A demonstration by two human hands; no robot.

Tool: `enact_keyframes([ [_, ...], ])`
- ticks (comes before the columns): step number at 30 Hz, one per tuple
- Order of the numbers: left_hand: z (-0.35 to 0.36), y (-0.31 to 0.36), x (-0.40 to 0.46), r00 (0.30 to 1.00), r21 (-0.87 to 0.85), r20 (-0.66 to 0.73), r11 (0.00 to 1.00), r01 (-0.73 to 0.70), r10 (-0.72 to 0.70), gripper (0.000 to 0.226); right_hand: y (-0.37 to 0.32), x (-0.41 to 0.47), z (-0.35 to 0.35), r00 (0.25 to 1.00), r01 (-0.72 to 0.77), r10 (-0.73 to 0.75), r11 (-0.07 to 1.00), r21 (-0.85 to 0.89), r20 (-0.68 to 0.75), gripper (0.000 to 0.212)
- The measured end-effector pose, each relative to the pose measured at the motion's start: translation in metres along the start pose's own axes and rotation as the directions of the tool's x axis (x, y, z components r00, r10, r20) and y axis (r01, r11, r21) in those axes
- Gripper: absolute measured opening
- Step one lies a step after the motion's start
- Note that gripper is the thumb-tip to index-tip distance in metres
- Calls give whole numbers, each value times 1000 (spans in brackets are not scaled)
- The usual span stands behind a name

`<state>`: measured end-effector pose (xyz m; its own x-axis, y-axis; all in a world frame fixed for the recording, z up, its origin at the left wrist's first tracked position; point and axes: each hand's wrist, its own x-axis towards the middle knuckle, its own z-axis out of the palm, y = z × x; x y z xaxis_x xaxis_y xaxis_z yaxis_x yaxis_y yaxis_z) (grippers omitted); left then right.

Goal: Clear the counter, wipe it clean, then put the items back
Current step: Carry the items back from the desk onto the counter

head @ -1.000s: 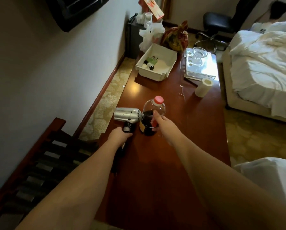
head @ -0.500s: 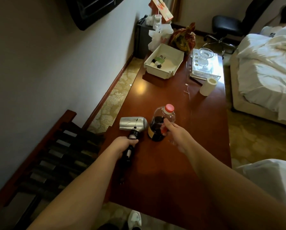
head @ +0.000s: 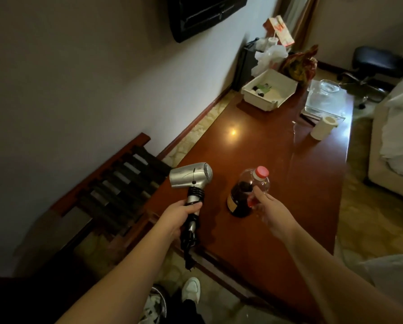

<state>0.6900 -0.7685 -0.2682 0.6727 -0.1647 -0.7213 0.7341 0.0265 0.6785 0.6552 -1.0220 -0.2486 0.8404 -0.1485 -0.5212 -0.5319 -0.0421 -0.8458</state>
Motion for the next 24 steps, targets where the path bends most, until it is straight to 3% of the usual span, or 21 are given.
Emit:
enact_keyframes([
  [3, -5, -20, -39, 998, -44, -57, 999, -32, 30, 21, 9, -26, 5, 999, 28, -27, 999, -42, 33, 47],
  [11, -36, -72, -144, 973, -191, -194, 968, -161, 123, 33, 21, -90, 36, 978, 149, -113, 967, -209, 177, 43],
  [19, -83, -115, -242, 902, -278, -390, 911, -305, 183, 47, 8, -158, 109, 903, 215, -141, 966, -143, 405, 35],
  [24, -120, -133, -315, 834, -282, -507, 872, -401, 220, 32, -16, -205, 167, 831, 284, -192, 954, -100, 522, 35],
])
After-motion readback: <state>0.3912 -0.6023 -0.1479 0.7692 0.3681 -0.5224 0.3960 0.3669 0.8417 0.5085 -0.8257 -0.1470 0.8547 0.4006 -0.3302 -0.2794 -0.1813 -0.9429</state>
